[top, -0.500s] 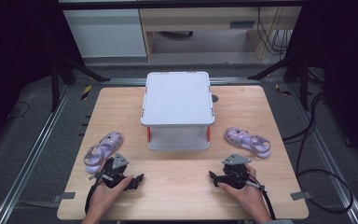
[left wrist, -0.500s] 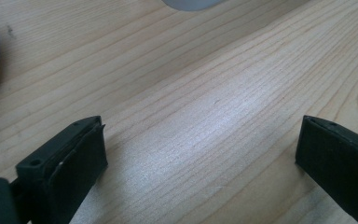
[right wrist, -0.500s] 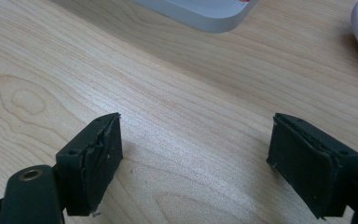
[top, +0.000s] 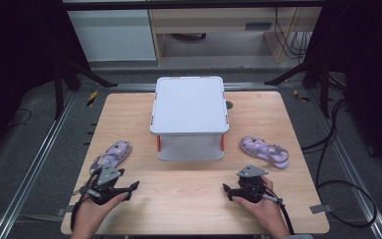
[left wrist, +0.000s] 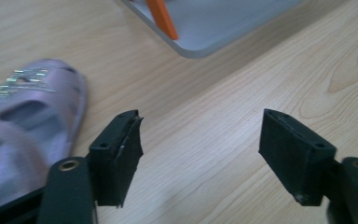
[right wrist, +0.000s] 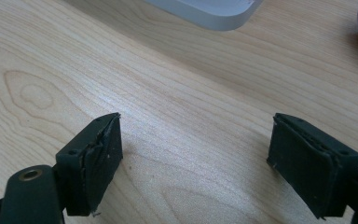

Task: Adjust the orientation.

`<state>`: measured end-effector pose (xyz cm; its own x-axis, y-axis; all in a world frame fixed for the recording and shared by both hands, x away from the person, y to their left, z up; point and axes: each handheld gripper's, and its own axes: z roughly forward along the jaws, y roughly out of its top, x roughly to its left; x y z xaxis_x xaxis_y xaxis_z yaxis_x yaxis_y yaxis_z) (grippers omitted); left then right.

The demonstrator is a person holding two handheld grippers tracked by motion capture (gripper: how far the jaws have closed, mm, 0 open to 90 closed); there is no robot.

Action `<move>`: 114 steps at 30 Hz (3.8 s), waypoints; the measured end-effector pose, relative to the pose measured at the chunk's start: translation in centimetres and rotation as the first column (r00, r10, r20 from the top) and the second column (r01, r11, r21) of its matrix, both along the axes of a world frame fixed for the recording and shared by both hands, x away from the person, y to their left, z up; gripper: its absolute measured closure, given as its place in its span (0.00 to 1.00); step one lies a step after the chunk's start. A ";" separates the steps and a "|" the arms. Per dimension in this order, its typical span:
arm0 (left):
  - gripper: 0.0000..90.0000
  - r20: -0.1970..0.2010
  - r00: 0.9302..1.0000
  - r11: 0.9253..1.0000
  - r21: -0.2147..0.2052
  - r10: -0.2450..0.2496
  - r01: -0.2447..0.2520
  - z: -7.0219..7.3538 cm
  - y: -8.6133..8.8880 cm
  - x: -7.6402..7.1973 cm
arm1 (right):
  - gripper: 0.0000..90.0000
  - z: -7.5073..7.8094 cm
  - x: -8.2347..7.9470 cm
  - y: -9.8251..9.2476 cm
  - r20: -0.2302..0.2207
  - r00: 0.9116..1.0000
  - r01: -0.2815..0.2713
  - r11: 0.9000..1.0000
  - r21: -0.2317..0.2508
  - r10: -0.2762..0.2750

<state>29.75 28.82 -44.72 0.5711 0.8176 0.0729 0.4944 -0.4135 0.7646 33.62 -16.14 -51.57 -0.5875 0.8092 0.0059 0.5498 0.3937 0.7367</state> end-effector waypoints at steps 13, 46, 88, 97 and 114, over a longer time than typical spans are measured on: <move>0.58 -0.015 0.992 0.991 0.020 0.129 -0.129 0.3 5.8 2.2 | 0.19 0.0 0.0 0.0 0.000 1.000 0.000 1.000 0.000 0.000; 0.94 -0.067 0.994 0.994 -0.067 -0.091 0.086 -0.3 -6.3 -2.0 | 0.19 0.0 0.0 0.0 0.000 1.000 -0.002 1.000 0.000 0.002; 0.59 -0.030 0.992 0.989 -0.097 -0.119 0.115 1.1 -6.9 -0.2 | 0.19 0.0 0.0 0.0 0.001 1.000 -0.007 1.000 -0.001 0.007; 0.56 -0.081 0.984 0.986 -0.058 -0.159 0.155 -1.7 -7.5 0.5 | 0.19 0.0 0.0 0.0 0.001 1.000 -0.007 1.000 -0.001 0.007; 0.86 -0.116 0.987 0.994 -0.042 -0.109 0.105 -2.8 -8.6 1.3 | 0.19 0.0 0.0 0.0 0.002 1.000 -0.008 1.000 -0.001 0.008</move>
<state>31.06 20.20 -47.49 0.6582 0.7523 -0.0284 0.5366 -0.4425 0.7185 33.60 -16.14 -51.58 -0.5939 0.8045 0.0038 0.5454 0.3991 0.7370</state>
